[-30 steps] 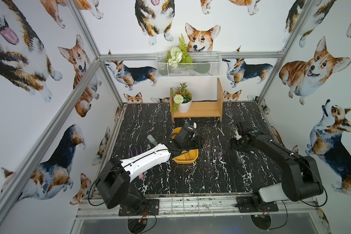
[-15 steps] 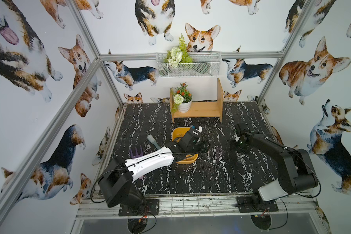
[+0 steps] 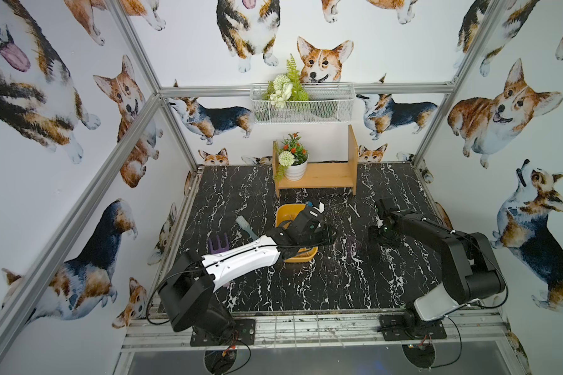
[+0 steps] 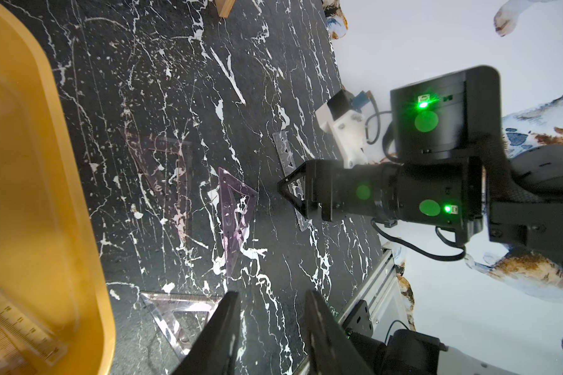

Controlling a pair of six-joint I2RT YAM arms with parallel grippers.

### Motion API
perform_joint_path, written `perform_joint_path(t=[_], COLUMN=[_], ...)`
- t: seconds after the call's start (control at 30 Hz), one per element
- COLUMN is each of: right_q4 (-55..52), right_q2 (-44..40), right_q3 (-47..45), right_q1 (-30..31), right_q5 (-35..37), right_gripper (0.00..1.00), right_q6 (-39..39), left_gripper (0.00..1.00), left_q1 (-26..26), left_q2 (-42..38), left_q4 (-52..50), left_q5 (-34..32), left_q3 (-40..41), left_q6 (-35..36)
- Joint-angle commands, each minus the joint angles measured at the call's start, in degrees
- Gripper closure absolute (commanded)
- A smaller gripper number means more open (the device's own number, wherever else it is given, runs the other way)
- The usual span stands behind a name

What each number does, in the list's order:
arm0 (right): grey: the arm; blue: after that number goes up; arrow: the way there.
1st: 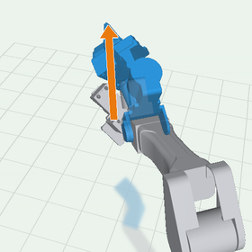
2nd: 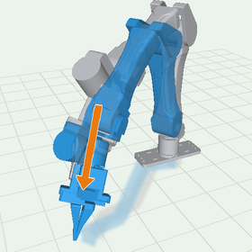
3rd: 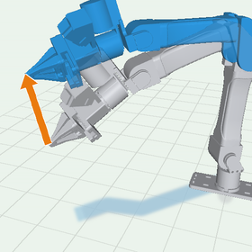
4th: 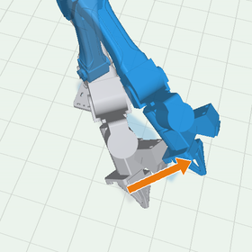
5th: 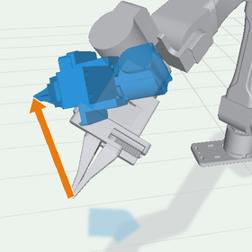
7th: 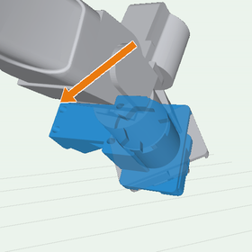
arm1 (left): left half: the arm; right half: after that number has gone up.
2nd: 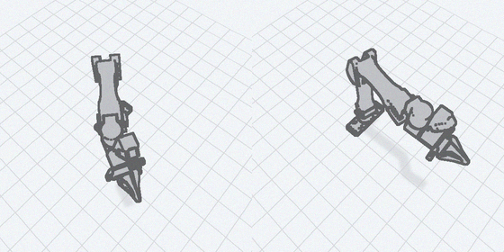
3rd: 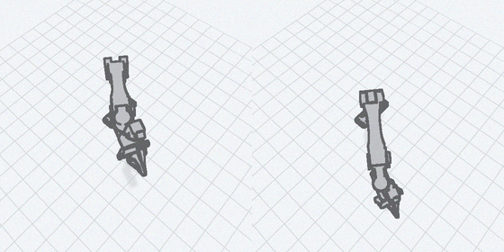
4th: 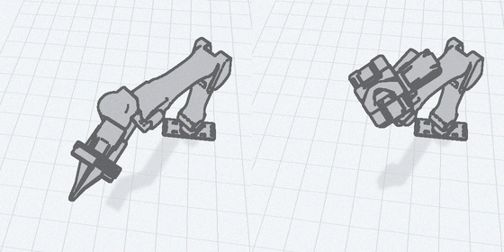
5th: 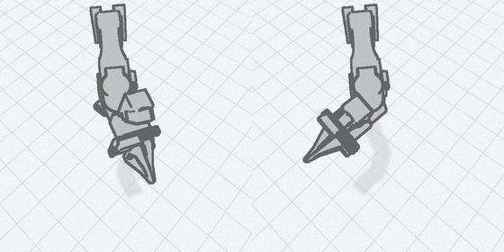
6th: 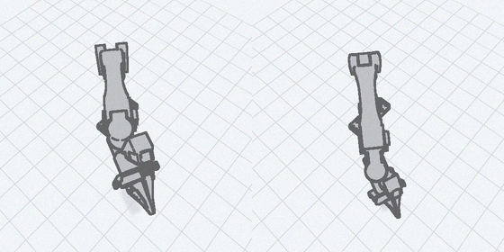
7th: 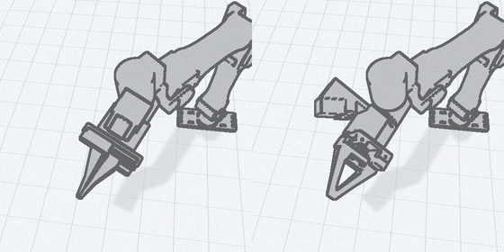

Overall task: Put the scattered rulers into the storage box
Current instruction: Pick up the ruler from the center of the board.

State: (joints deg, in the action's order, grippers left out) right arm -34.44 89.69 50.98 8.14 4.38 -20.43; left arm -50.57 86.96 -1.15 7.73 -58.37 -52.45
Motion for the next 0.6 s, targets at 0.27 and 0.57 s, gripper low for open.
perform_joint_path(t=[0.27,0.57], right_q4=[1.43,2.0], right_q2=[1.85,3.34], right_q3=[0.21,0.08], right_q1=[-0.01,-0.32], right_q5=[-0.44,-0.6], right_gripper=[0.3,0.31], right_q6=[0.72,1.0], left_gripper=[0.61,0.61], left_q1=[0.03,0.03], left_q2=[0.14,0.32], left_q4=[1.08,0.91], left_q5=[0.14,0.23], left_q3=[-0.06,-0.25], left_q6=[0.22,0.4])
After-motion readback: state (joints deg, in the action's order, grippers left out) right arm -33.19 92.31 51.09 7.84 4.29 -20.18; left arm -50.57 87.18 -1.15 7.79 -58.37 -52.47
